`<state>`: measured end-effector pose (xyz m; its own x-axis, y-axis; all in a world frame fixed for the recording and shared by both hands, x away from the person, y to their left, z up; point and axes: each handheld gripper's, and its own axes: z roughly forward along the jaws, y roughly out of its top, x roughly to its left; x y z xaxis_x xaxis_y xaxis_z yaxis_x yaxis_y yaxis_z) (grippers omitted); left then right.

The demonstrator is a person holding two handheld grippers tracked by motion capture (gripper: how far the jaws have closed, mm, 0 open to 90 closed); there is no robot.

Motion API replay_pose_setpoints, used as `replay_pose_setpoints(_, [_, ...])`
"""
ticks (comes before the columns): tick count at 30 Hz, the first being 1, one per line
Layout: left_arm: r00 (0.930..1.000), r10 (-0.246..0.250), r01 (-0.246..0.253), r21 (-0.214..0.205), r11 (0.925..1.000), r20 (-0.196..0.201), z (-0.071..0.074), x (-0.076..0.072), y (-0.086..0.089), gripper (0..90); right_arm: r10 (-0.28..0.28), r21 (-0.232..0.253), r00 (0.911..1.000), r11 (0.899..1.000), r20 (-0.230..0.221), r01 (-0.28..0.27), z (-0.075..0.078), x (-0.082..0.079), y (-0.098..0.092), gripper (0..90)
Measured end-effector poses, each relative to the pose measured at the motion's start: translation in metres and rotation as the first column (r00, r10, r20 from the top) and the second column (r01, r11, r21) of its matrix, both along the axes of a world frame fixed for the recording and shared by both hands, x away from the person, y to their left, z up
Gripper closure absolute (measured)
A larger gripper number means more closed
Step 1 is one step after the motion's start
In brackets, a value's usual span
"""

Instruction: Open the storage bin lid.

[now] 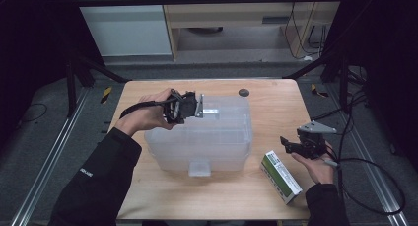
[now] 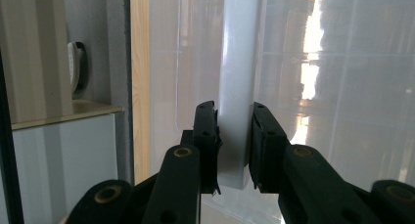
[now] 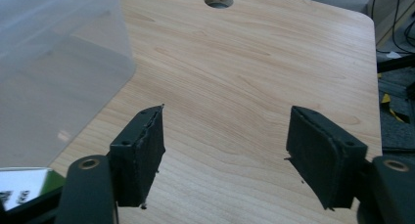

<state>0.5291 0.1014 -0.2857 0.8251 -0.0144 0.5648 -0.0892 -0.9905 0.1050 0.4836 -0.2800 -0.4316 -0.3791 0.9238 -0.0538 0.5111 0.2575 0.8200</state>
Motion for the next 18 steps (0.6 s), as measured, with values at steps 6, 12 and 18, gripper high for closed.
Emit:
replay_pose_setpoints(6, [1.0000,0.000,0.000,0.000,1.0000,-0.006,0.001,0.001,0.000,75.3,0.032,0.017,0.9995,0.999,-0.006,-0.032,0.007,-0.003,0.001,39.8])
replay_pose_setpoints(12, [0.9999,-0.004,0.004,-0.008,1.0000,-0.011,0.001,0.002,0.001,75.3,0.079,0.014,0.9968,0.997,-0.012,-0.079,0.017,-0.008,0.009,53.3])
replay_pose_setpoints(18, [0.9999,0.008,-0.008,-0.001,1.0000,-0.013,0.002,0.002,-0.001,75.3,0.110,0.027,0.9937,0.994,-0.021,-0.110,0.023,-0.011,0.014,63.0])
